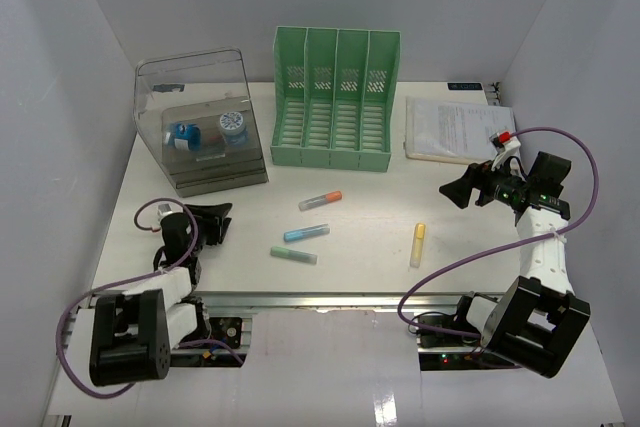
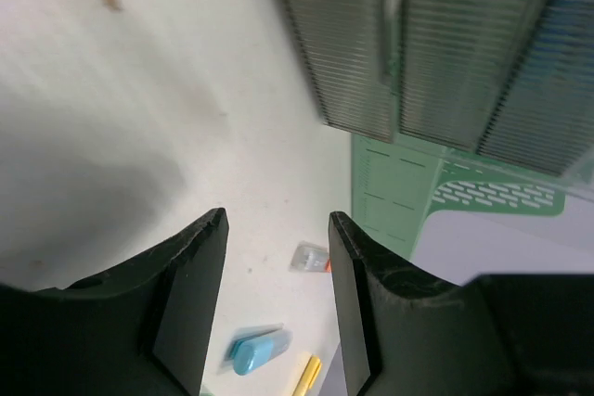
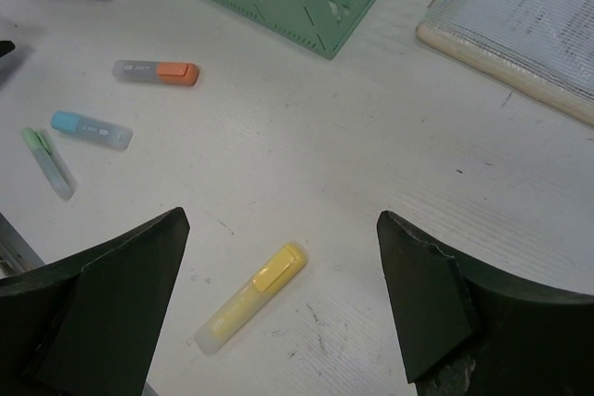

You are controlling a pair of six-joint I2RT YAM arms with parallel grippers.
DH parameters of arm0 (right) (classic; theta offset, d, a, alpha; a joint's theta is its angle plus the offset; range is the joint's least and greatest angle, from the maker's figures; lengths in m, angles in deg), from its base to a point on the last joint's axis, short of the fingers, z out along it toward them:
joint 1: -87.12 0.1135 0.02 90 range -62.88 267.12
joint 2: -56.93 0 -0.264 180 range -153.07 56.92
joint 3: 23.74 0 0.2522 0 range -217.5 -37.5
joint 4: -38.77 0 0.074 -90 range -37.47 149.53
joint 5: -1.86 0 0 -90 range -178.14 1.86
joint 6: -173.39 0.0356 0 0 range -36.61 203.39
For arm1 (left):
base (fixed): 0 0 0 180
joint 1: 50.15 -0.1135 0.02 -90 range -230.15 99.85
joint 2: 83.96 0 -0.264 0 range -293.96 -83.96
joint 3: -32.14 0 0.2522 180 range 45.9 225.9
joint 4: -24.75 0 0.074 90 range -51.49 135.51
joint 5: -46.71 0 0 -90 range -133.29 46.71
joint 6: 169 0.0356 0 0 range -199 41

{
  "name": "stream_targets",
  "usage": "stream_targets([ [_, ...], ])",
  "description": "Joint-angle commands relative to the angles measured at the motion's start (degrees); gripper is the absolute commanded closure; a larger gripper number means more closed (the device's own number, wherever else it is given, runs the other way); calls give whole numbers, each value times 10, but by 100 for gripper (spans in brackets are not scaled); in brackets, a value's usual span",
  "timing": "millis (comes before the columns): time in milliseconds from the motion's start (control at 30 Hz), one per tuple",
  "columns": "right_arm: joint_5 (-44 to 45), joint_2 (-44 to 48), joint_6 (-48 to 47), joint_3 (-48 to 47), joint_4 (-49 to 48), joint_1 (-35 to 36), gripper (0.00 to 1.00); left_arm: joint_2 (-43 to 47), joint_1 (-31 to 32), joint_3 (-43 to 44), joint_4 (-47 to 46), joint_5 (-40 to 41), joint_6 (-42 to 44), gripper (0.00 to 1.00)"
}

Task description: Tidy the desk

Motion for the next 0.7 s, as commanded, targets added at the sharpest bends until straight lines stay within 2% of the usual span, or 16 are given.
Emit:
stream_targets([
  [0,-10,-2,-10,3,-8,-3,11,-102,-28,-6,-234,-61,-28,41],
  [167,-7,-4,-12,2,-8,-3,11,-216,-37,28,-314,-78,-44,41],
  [267,-4,-6,-14,2,-8,-3,10,-254,-39,56,-329,-80,-46,41],
  [500,1,-11,-15,2,-8,-3,11,-305,-41,106,-313,-64,-51,42],
  [667,4,-14,-15,2,-8,-3,10,-320,-42,125,-275,-38,-59,48],
])
